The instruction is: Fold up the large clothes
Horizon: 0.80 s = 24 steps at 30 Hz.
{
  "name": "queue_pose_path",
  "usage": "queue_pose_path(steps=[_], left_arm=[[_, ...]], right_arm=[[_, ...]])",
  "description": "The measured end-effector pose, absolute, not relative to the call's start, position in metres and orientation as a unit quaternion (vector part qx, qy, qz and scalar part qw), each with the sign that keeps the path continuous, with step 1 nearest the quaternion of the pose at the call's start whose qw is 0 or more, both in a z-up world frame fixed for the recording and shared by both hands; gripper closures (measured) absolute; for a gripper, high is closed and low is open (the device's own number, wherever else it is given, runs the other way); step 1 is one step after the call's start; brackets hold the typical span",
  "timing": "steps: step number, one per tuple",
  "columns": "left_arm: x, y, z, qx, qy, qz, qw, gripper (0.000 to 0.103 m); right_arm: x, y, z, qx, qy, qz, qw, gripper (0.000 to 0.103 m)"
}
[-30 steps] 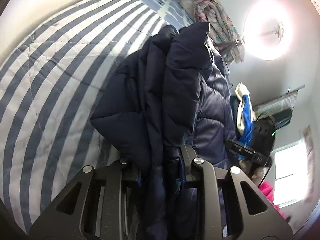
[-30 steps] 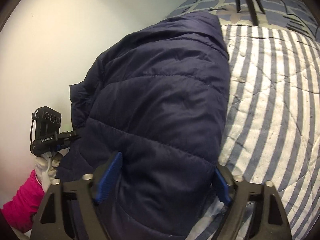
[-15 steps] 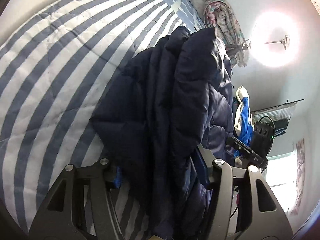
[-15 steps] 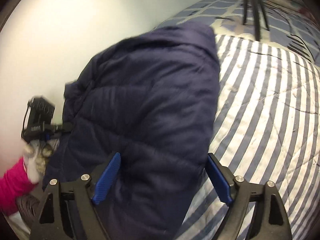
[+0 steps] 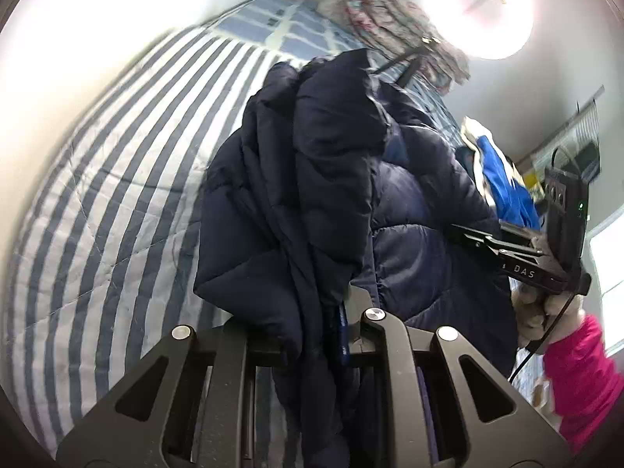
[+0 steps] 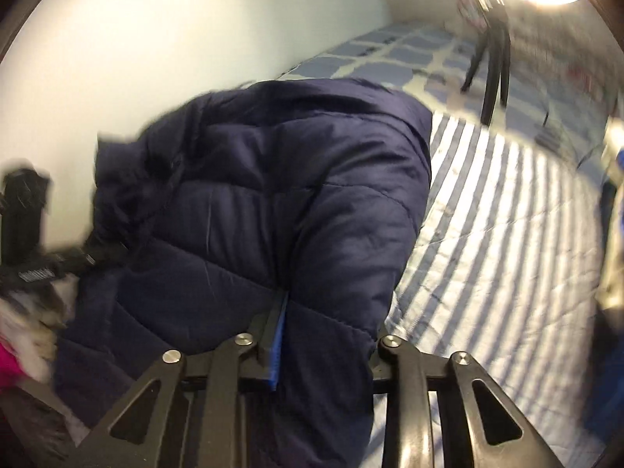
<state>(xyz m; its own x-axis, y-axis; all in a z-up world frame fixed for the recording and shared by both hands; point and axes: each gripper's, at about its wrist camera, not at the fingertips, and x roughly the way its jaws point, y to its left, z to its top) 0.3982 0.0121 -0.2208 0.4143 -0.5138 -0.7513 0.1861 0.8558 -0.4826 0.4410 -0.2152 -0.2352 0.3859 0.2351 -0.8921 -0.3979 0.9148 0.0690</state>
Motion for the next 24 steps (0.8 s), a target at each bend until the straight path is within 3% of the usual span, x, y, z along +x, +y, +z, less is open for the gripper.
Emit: queue_pose_path(steps=[10, 24], left_arm=[[0.347, -0.027, -0.169, -0.088, 0.458, -0.247, 0.849, 0.088], [0.33, -0.098, -0.104, -0.06, 0.414, -0.305, 0.856, 0.089]], right_arm=[[0.367, -0.213, -0.173, -0.18, 0.477, 0.127, 0.851, 0.08], [0.319, -0.268, -0.093, -0.183, 0.421, 0.064, 0.886, 0.082]])
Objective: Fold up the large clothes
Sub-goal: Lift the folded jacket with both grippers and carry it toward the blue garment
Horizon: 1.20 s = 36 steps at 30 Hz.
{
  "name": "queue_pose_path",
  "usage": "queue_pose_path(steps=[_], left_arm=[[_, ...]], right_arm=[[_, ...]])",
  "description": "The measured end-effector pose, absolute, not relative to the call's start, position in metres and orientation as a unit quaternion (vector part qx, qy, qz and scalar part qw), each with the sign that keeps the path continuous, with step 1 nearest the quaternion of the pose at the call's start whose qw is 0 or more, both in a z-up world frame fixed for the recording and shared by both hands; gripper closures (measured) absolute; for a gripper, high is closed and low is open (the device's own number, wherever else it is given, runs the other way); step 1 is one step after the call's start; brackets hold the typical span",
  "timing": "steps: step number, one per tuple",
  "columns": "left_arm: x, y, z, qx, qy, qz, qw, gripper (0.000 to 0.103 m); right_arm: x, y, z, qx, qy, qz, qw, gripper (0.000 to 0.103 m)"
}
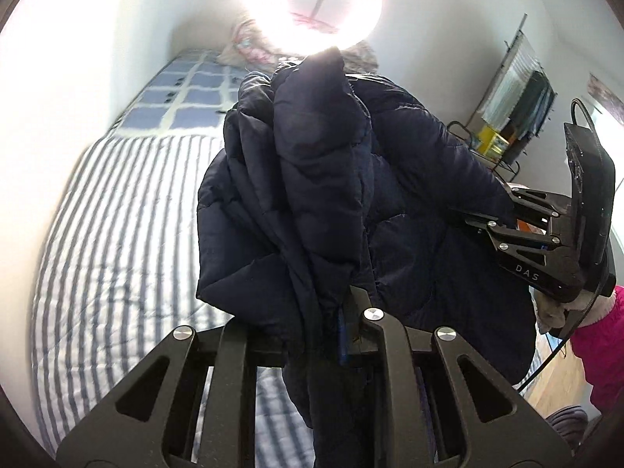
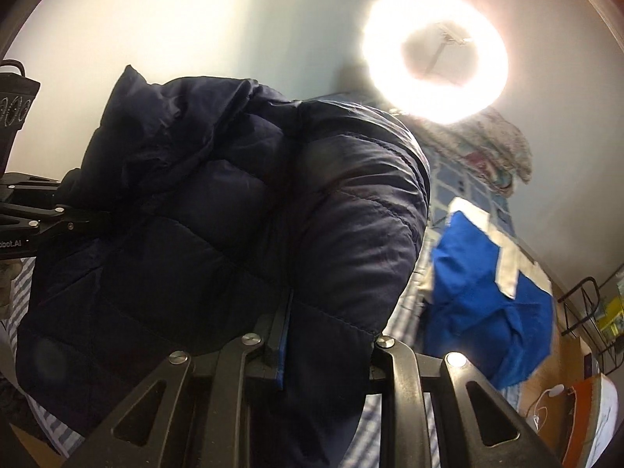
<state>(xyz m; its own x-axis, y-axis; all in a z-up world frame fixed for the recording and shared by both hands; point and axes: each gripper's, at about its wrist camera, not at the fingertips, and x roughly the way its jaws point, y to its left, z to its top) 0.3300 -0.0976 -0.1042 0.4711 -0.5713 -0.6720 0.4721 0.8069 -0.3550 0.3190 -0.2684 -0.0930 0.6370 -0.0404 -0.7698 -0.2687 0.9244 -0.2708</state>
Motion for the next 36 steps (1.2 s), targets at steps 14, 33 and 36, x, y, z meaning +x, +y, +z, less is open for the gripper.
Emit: queue_pose_path(steps=[14, 33, 36], left_arm=[[0.39, -0.245, -0.083, -0.043, 0.386, -0.399, 0.831, 0.089], [0.534, -0.447, -0.092, -0.034, 0.354, -0.435, 0.827, 0.089], [0.551, -0.465, -0.099, -0.031, 0.355, -0.427, 0.831, 0.089]], right_arm=[[0.329, -0.4, -0.047, -0.188, 0.403, -0.044, 0.895, 0.082], [0.463, -0.562, -0.046, -0.198, 0.376, -0.174, 0.888, 0.082], [0.48, -0.569, -0.051, -0.202, 0.373, -0.179, 0.888, 0.082]])
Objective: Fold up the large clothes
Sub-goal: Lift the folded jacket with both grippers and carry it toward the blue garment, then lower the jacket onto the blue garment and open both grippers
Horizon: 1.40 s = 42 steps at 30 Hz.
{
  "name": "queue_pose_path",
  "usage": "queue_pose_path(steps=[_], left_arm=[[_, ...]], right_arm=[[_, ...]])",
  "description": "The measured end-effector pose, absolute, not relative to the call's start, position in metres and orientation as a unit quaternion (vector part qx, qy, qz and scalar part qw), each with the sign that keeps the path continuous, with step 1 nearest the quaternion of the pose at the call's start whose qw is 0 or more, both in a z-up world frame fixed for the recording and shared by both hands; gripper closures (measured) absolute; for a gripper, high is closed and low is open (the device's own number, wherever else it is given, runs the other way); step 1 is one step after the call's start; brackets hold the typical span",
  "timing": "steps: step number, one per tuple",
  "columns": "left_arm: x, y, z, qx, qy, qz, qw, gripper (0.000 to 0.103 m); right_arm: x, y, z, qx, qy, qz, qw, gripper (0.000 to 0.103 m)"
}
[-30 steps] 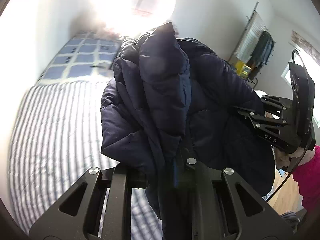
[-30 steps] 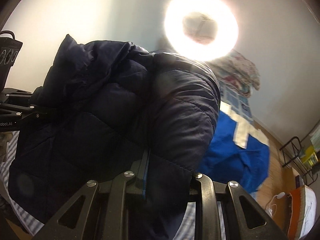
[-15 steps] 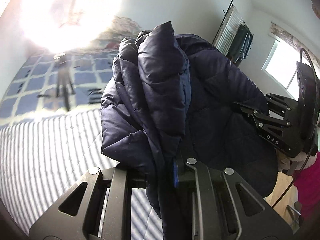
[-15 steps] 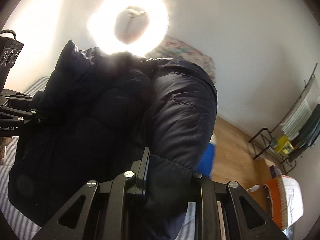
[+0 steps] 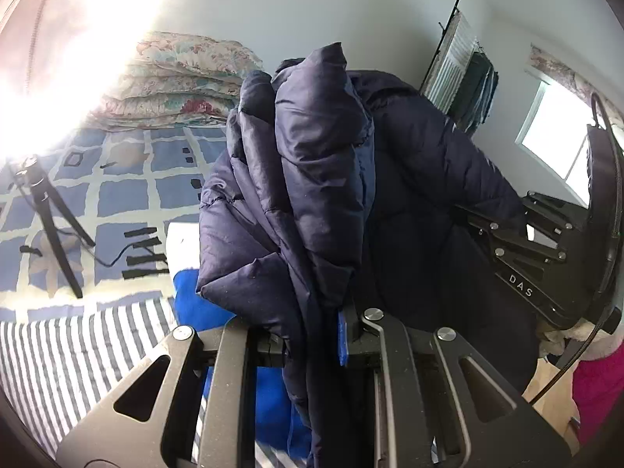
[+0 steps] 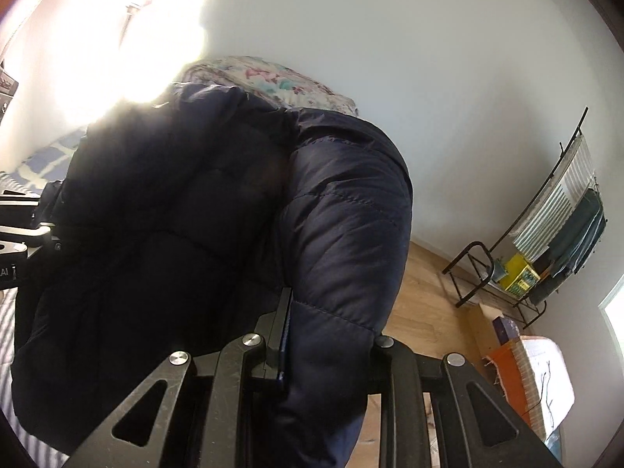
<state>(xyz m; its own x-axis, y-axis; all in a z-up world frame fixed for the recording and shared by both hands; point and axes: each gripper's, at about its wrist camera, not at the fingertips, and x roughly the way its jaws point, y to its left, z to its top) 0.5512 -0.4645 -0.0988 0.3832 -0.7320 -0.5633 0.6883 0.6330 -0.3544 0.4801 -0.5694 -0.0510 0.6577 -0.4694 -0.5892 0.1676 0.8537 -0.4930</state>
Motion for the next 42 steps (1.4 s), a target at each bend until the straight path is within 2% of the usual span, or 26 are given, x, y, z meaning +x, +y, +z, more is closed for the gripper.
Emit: queue_pose_path(steps=[4, 5, 6, 10, 14, 18, 24, 35, 42], left_arm=[[0.567, -0.475, -0.122, -0.019, 0.358, -0.403, 0.842, 0.086], [0.574, -0.478, -0.131, -0.015, 0.372, -0.393, 0.841, 0.081], [0.578, -0.48, -0.14, -0.01, 0.382, -0.381, 0.842, 0.074], [0.592, -0.477, -0.174, -0.022, 0.405, -0.336, 0.85, 0.061], [0.591, -0.478, -0.185, -0.026, 0.402, -0.327, 0.855, 0.054], [0.589, -0.475, -0.179, -0.028, 0.403, -0.321, 0.857, 0.053], [0.559, -0.471, -0.158, 0.016, 0.374, -0.317, 0.872, 0.053], [0.517, -0.45, -0.13, 0.035, 0.355, -0.325, 0.876, 0.053], [0.496, -0.442, -0.123, 0.046, 0.352, -0.325, 0.877, 0.053]], right_arm=[[0.503, -0.577, -0.068, -0.197, 0.375, -0.178, 0.888, 0.081], [0.51, -0.583, -0.075, -0.192, 0.381, -0.176, 0.887, 0.081], [0.518, -0.591, -0.085, -0.189, 0.392, -0.175, 0.883, 0.077], [0.536, -0.618, -0.12, -0.19, 0.428, -0.212, 0.858, 0.055], [0.551, -0.639, -0.146, -0.191, 0.449, -0.226, 0.843, 0.051], [0.552, -0.646, -0.141, -0.188, 0.442, -0.238, 0.844, 0.044], [0.526, -0.639, -0.125, -0.174, 0.418, -0.253, 0.855, 0.044], [0.465, -0.602, -0.104, -0.145, 0.396, -0.212, 0.882, 0.044], [0.44, -0.609, -0.143, -0.186, 0.466, -0.219, 0.837, 0.045]])
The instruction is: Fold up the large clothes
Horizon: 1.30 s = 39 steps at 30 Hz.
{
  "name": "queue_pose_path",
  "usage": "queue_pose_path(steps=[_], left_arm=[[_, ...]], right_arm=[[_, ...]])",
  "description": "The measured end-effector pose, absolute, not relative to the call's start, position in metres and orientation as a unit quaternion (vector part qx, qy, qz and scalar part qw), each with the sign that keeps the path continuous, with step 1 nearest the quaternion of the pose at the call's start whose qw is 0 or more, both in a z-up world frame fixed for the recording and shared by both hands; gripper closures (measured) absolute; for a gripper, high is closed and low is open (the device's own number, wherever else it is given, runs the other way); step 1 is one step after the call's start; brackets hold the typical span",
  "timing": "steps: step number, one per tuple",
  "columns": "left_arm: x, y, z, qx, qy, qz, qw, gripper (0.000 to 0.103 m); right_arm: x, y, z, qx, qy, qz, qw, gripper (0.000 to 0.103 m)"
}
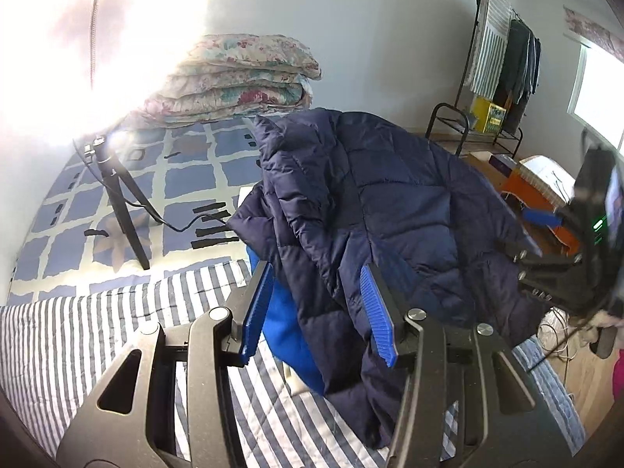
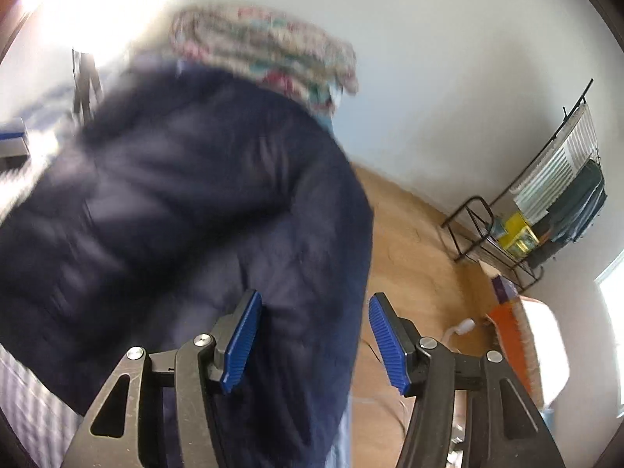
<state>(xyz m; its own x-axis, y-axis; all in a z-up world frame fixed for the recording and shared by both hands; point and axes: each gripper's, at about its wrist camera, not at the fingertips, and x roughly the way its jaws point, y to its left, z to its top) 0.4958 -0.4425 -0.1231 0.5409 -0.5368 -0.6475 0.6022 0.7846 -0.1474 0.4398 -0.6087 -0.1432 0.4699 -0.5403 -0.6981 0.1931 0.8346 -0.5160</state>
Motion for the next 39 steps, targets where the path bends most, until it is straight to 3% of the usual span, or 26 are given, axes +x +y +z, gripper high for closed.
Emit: queue_pose_path(steps=[13, 27, 39], left_arm=[[0.455, -0.413, -0.09, 0.05, 0.335, -0.329, 0.881, 0.053], [0.347, -0.339, -0.022, 0.048, 0.297, -0.33, 0.895, 0.053], [0.234, -0.253, -0.007, 0.042, 0.284, -0.319, 0.903, 0.053]], right_arm=[[0.386, -0.606, -0.093, -0.116, 0.436, -0.237, 0.861, 0.045], [0.28, -0.517, 0.009, -0.077, 0.368, -0.212, 0.902, 0.044], [0.165, -0.43, 0.017, -0.041, 0.333, -0.194, 0.922, 0.04]])
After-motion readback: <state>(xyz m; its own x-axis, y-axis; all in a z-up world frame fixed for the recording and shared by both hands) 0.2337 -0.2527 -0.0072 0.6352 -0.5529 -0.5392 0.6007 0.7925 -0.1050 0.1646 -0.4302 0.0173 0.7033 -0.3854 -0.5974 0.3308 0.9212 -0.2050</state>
